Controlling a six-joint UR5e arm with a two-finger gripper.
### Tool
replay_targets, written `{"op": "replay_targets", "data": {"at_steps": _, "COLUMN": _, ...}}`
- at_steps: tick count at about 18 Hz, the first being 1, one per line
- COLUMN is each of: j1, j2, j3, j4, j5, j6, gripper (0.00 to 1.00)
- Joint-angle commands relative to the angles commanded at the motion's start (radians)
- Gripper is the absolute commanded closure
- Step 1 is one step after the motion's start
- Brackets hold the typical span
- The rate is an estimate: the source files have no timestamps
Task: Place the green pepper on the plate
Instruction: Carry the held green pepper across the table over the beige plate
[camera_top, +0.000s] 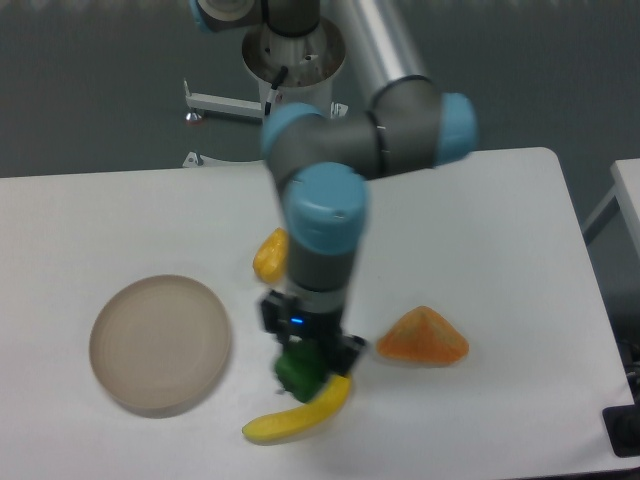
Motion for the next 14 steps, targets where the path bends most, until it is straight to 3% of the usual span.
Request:
{"op": "replay_targets", "data": {"at_steps": 8, "j1": -0.101, "j2": -0.008, "j3": -0.100, "j4": 0.005, "j5": 0.005, "j6": -0.221, "gripper": 0.45}}
{"op": "replay_targets", "data": {"at_steps": 14, "j1": -0.124, "j2": -0.027, "j3": -0.166, "j4": 0.113, "j5": 0.008, "j6": -0.230, "gripper": 0.45}}
